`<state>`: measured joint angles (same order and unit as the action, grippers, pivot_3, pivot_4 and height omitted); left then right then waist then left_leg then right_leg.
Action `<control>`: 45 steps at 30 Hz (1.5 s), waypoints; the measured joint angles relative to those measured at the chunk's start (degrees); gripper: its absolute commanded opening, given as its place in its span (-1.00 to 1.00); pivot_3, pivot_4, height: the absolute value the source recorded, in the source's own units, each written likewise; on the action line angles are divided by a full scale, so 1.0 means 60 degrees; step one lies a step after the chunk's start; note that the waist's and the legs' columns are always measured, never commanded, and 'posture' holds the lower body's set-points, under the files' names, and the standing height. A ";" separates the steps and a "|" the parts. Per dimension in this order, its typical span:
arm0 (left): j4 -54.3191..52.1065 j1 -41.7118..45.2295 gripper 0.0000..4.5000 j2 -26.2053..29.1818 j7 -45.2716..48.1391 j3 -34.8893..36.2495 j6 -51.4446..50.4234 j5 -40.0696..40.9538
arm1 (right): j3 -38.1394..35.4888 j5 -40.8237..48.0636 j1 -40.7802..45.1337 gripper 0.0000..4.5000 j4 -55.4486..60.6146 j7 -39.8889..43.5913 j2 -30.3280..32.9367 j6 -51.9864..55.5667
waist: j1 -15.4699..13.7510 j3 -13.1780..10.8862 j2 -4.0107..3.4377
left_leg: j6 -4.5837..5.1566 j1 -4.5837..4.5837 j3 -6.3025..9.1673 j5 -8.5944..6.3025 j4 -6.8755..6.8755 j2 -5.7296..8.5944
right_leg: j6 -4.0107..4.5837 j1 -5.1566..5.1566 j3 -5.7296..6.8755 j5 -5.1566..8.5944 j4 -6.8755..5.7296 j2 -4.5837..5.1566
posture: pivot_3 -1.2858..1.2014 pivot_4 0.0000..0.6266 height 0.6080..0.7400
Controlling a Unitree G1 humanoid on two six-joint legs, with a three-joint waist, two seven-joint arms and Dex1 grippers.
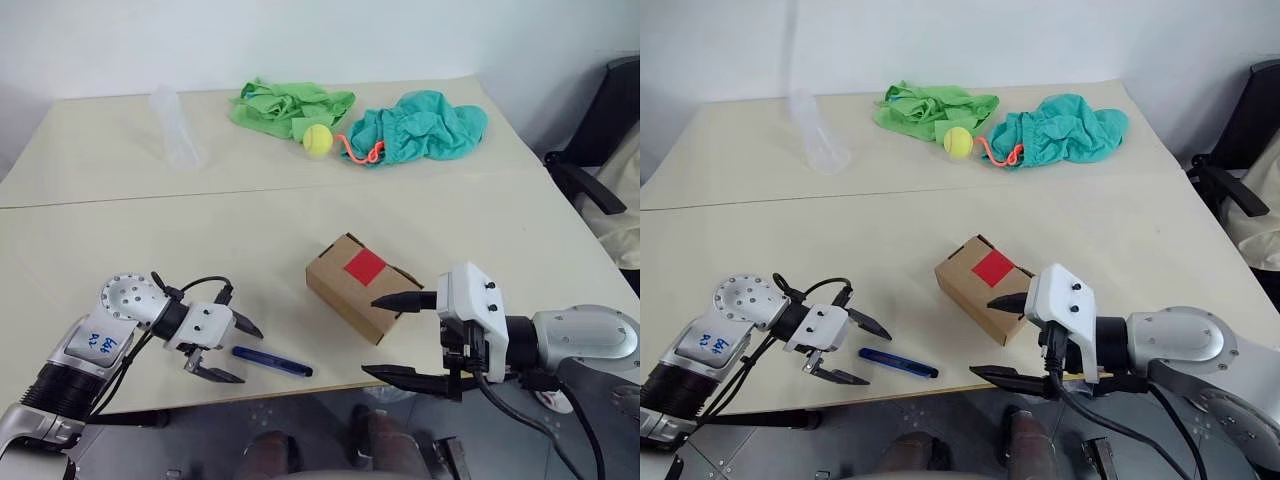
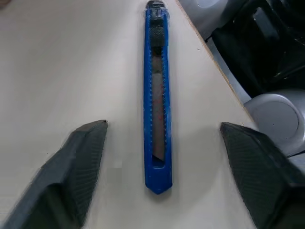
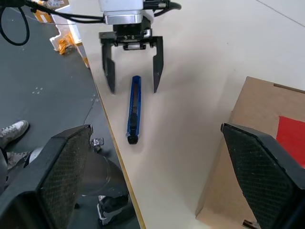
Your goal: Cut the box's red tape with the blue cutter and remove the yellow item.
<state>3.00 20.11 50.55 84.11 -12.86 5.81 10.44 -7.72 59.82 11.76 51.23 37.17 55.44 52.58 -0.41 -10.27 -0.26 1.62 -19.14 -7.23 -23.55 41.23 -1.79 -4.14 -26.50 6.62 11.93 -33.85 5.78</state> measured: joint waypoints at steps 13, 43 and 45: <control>-0.0239 -0.0091 -0.09 -0.0090 -0.0278 -0.0048 -0.0021 -0.0236 | -0.0005 0.0266 0.0005 1.00 -0.0003 -0.0206 0.0306 -0.0005 | 0.0004 0.0033 -0.0042 | 0.0008 0.0004 -0.0001 -0.0004 -0.0005 0.0006 | -0.0005 0.0007 -0.0005 -0.0002 0.0013 0.0006 | 0.03 -0.52 1.00; -0.1214 -0.0468 -0.82 -0.0313 -0.1638 -0.0092 -0.0603 -0.0947 | 0.0243 -0.0102 0.1144 1.00 -0.0458 0.0272 0.0521 -0.0216 | -0.0183 0.0109 -0.0159 | 0.0121 0.0005 0.0024 0.0015 -0.0003 0.0109 | -0.0040 0.0029 -0.0015 -0.0024 0.0017 0.0142 | 0.03 -0.52 1.00; -0.1364 -0.0564 -0.82 -0.0309 -0.1879 -0.0016 -0.0768 -0.0983 | 0.0660 -0.0245 0.1771 1.00 -0.0662 0.0363 0.0521 -0.0154 | -0.0168 0.0110 -0.0157 | 0.0132 0.0005 0.0027 0.0017 -0.0001 0.0111 | -0.0031 0.0033 -0.0027 -0.0026 0.0022 0.0152 | 0.03 -0.52 1.00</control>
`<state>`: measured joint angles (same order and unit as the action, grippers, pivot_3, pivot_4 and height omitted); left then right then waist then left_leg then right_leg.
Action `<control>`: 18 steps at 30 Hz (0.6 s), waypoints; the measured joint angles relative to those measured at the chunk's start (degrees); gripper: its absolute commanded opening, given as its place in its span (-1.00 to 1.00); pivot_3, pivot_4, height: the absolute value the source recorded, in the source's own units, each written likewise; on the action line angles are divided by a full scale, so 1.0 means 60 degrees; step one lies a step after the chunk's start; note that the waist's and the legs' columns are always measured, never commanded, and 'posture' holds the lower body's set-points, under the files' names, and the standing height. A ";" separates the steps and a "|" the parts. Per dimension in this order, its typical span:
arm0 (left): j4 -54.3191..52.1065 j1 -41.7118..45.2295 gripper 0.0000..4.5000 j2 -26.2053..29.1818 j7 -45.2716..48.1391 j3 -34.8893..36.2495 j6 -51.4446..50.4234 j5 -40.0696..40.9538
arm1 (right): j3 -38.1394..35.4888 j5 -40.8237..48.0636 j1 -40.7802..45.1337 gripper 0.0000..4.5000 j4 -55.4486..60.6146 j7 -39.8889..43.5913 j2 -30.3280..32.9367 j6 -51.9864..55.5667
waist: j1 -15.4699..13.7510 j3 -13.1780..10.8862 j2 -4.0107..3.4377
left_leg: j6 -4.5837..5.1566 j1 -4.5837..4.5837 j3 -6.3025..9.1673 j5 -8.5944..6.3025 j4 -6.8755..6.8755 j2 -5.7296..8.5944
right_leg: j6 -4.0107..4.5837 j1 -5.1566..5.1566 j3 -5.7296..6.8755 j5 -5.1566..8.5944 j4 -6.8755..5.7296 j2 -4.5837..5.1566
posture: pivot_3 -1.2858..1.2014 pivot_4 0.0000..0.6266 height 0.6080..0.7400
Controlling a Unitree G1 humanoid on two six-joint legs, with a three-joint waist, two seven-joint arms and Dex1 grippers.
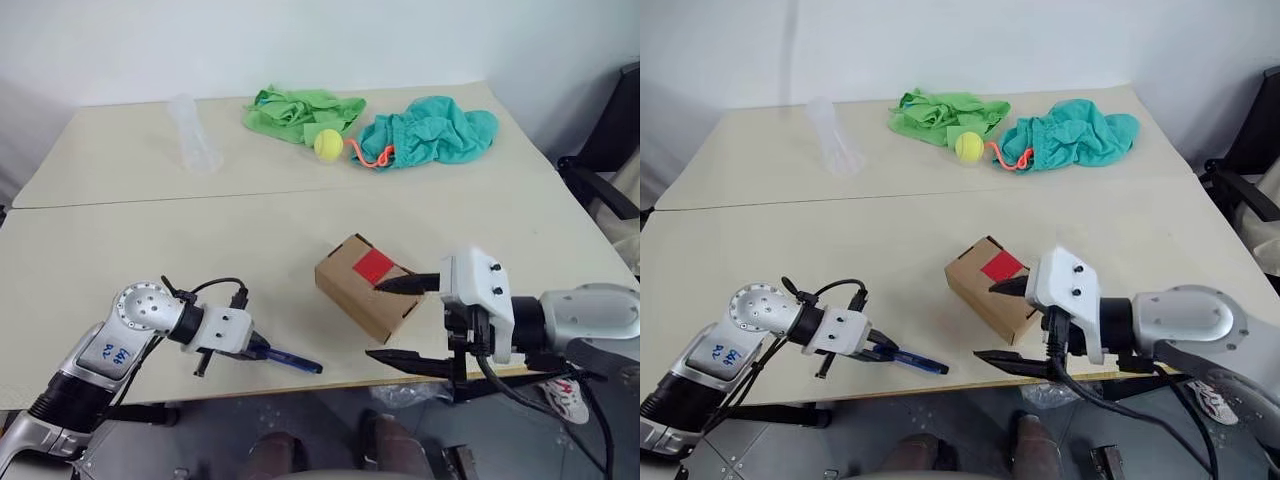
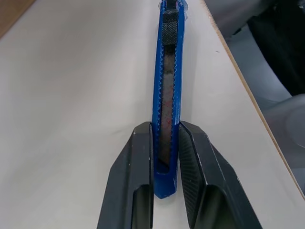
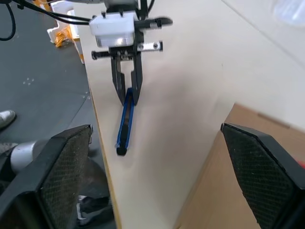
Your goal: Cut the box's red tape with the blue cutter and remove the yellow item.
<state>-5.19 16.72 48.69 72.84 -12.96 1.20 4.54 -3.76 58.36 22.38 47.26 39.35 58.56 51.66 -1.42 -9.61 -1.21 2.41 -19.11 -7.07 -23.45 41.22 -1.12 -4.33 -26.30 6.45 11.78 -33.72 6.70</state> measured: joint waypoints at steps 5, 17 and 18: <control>-0.0844 -0.0529 -0.82 0.0040 -0.0956 0.0318 -0.0521 -0.0301 | 0.1509 -0.0661 0.1604 1.00 -0.0376 0.0216 -0.0282 0.0250 | 0.0007 0.0000 0.0001 | -0.0015 -0.0012 0.0025 0.0010 -0.0005 -0.0008 | 0.0005 -0.0009 -0.0028 -0.0008 0.0003 0.0033 | 0.03 -0.52 1.00; -0.3107 -0.2539 -0.82 0.0685 -0.2628 0.1151 -0.1858 -0.0724 | 0.6667 -0.5409 0.3692 0.24 -0.2599 0.1475 -0.2374 -0.0456 | 0.0281 0.0002 0.0006 | -0.0094 -0.0014 0.0013 0.0019 -0.0023 -0.0056 | 0.0017 -0.0032 0.0068 -0.0001 -0.0015 -0.0026 | 0.03 -0.52 1.00; -0.3236 -0.2755 -0.82 0.0721 -0.2726 0.1278 -0.1915 -0.0726 | 0.6891 -0.5757 0.3797 0.09 -0.2766 0.1553 -0.2570 -0.0595 | 0.0284 0.0002 0.0006 | -0.0099 -0.0014 0.0013 0.0018 -0.0023 -0.0061 | 0.0022 -0.0033 0.0070 0.0001 -0.0015 -0.0028 | 0.03 -0.52 1.00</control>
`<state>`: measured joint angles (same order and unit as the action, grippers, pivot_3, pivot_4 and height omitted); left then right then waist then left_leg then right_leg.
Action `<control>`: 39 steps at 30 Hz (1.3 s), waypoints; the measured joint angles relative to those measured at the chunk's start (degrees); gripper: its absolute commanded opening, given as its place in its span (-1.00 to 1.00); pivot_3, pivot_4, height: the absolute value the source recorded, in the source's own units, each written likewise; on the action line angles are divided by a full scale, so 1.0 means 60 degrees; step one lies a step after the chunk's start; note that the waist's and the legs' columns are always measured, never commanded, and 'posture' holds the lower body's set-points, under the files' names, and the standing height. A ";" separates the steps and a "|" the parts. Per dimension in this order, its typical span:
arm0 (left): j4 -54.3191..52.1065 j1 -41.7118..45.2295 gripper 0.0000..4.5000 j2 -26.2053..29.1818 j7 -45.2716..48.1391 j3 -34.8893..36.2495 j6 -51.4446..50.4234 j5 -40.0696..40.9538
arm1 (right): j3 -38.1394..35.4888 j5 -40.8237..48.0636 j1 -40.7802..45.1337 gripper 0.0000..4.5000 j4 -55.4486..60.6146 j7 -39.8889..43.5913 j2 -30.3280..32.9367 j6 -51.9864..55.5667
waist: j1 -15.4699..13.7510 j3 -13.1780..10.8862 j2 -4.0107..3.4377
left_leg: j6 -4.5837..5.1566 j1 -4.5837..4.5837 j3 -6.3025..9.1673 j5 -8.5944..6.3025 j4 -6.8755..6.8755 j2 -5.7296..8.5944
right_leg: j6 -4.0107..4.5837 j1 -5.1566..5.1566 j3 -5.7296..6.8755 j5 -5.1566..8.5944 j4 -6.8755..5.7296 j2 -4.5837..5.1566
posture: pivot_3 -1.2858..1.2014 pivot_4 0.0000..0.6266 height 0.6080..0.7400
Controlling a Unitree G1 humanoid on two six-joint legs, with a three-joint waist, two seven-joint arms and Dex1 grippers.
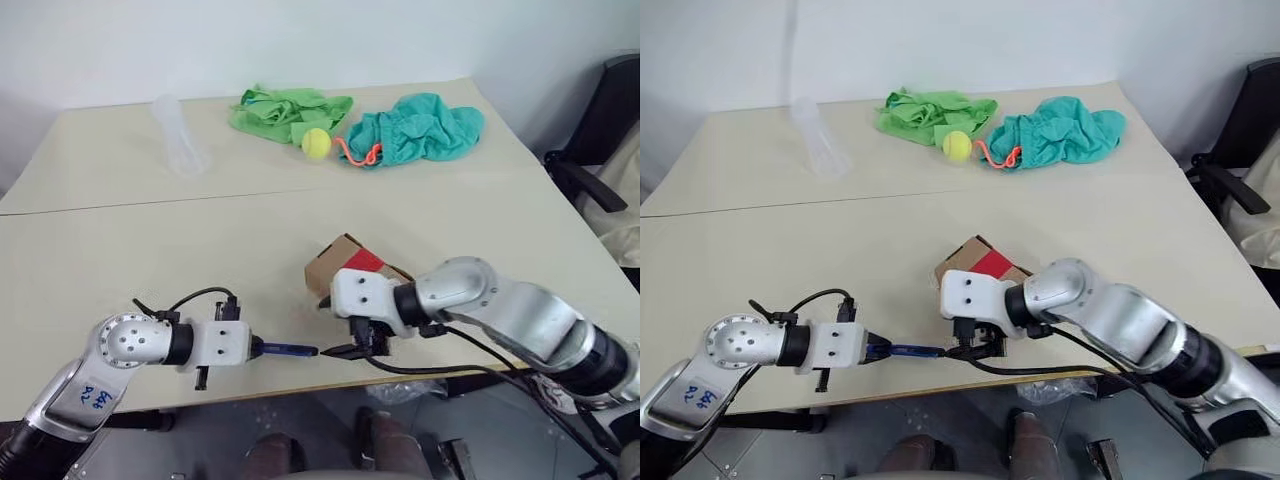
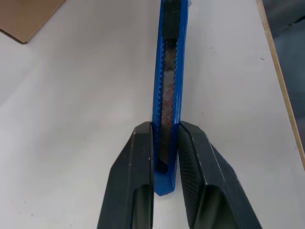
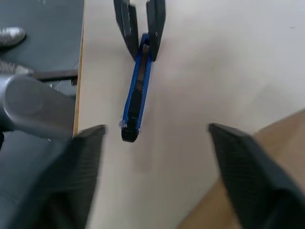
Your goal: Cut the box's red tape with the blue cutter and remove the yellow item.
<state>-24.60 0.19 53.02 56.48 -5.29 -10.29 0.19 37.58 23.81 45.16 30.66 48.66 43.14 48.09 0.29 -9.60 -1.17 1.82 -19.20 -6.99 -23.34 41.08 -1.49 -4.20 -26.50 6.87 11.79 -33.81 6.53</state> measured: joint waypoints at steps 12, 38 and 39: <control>-0.0519 -0.0688 -0.82 0.0602 -0.0295 0.0546 -0.0557 0.0035 | 0.0817 -0.2235 0.0238 -0.98 -0.1053 0.1070 -0.1209 -0.1609 | 0.0281 0.0002 0.0005 | -0.0097 0.0022 0.0012 0.0016 -0.0019 -0.0061 | 0.0071 -0.0014 0.0029 0.0039 -0.0048 -0.0049 | 0.03 -0.52 1.00; 0.0377 0.0625 -0.82 0.0152 -0.0095 -0.0004 -0.0937 0.0040 | 0.1281 -0.4521 0.0052 -0.98 -0.2789 0.1627 -0.2951 -0.2945 | 0.0178 0.0004 0.0009 | -0.0095 0.0016 0.0051 0.0044 -0.0018 -0.0030 | 0.0087 -0.0008 0.0068 0.0046 -0.0081 -0.0015 | 0.03 -0.52 1.00; 0.0398 0.0640 -0.82 0.0150 -0.0091 -0.0017 -0.0908 0.0040 | 0.1269 -0.4547 0.0045 -0.98 -0.2798 0.1635 -0.2960 -0.2974 | 0.0179 0.0004 0.0009 | -0.0095 0.0016 0.0051 0.0044 -0.0018 -0.0030 | 0.0087 -0.0008 0.0068 0.0046 -0.0080 -0.0015 | 0.03 -0.52 1.00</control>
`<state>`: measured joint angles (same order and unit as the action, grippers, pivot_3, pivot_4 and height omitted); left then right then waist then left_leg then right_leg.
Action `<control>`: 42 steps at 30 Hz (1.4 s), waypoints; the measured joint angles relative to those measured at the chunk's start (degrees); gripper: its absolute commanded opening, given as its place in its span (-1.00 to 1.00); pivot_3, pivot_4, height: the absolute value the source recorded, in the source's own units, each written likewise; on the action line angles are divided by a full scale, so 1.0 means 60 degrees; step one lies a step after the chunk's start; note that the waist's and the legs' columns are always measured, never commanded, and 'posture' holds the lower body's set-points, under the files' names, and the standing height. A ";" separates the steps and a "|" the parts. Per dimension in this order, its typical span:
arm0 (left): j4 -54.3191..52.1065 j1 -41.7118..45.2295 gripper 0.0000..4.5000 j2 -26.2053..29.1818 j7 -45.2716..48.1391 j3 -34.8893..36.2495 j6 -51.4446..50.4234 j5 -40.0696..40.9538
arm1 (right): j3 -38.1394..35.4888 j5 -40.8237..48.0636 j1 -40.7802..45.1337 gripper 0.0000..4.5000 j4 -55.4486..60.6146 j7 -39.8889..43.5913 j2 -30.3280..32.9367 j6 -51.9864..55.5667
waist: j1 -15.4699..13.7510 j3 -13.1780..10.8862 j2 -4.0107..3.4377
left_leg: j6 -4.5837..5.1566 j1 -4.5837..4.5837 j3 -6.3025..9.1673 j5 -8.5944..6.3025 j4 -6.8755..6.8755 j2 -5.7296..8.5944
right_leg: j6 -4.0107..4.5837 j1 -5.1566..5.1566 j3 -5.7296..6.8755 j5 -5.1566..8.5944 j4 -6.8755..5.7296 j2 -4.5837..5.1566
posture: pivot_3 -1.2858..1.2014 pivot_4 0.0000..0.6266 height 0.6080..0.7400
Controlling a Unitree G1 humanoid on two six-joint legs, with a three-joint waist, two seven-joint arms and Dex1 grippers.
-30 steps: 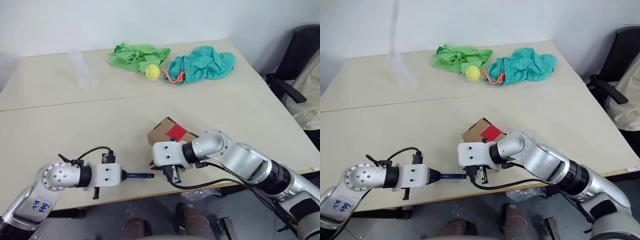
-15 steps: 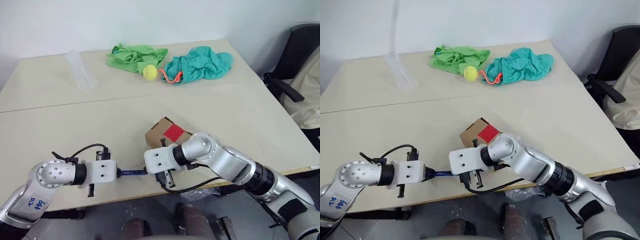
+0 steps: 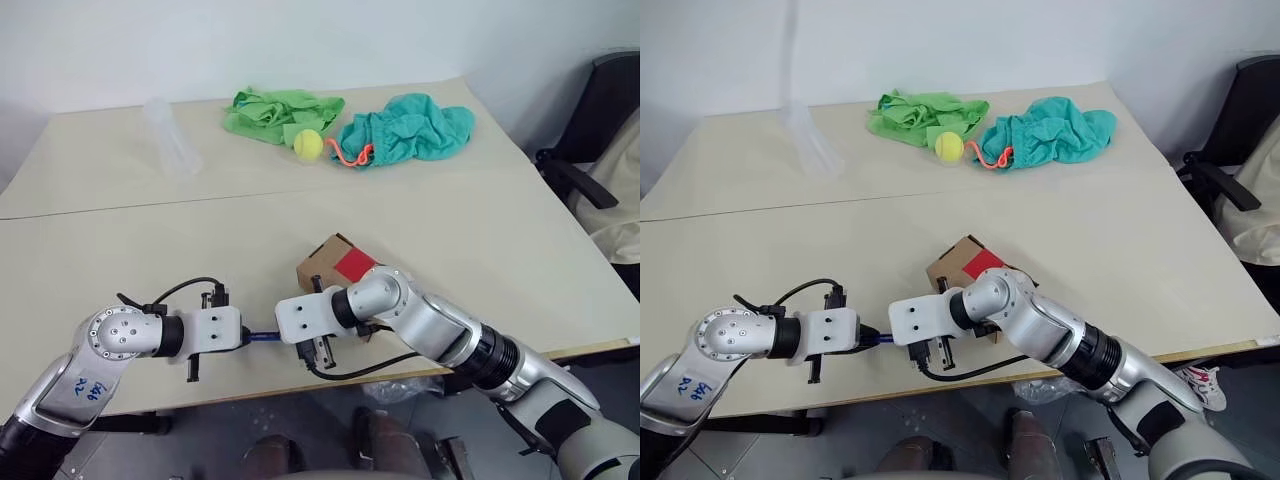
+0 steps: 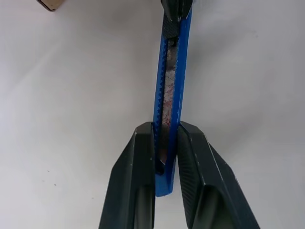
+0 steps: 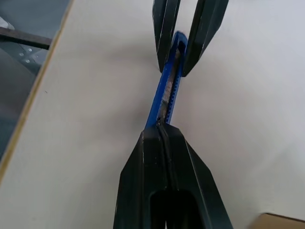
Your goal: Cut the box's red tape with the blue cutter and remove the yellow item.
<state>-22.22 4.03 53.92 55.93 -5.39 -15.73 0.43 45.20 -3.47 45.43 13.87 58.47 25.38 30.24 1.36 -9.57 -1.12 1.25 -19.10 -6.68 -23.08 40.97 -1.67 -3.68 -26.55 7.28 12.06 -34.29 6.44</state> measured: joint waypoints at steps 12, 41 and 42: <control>0.0138 0.0164 -0.82 -0.0064 -0.0041 -0.0167 0.0285 -0.0085 | -0.0455 -0.0183 -0.0196 -0.98 0.0212 0.0301 0.0222 0.0056 | -0.0013 0.0000 0.0000 | 0.0001 -0.0012 0.0015 -0.0001 0.0000 -0.0001 | -0.0002 0.0004 0.0012 -0.0001 0.0015 0.0009 | 0.03 -0.52 1.00; -0.1177 -0.0412 0.29 -0.0132 0.0049 0.0068 -0.1634 0.0639 | -0.0877 -0.0533 -0.0544 -1.00 0.0831 0.0581 0.0525 0.0121 | 0.0032 0.0001 0.0000 | 0.0020 -0.0020 0.0007 -0.0031 -0.0014 -0.0011 | -0.0005 0.0014 0.0050 -0.0001 0.0067 0.0001 | 0.03 -0.52 1.00; -0.1277 -0.0438 0.42 -0.0132 0.0049 0.0067 -0.1723 0.0649 | -0.0889 -0.0526 -0.0544 -1.00 0.0831 0.0599 0.0525 0.0128 | 0.0032 0.0001 0.0000 | 0.0021 -0.0020 0.0006 -0.0033 -0.0014 -0.0011 | -0.0005 0.0014 0.0050 -0.0001 0.0068 0.0000 | 0.03 -0.52 1.00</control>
<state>-29.88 1.40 53.13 56.23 -4.99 -26.07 4.32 39.86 -6.63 42.17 18.86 62.06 28.53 31.01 1.55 -9.57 -1.12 1.38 -19.22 -6.65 -23.28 40.89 -1.74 -3.71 -26.46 7.58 12.06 -33.88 6.44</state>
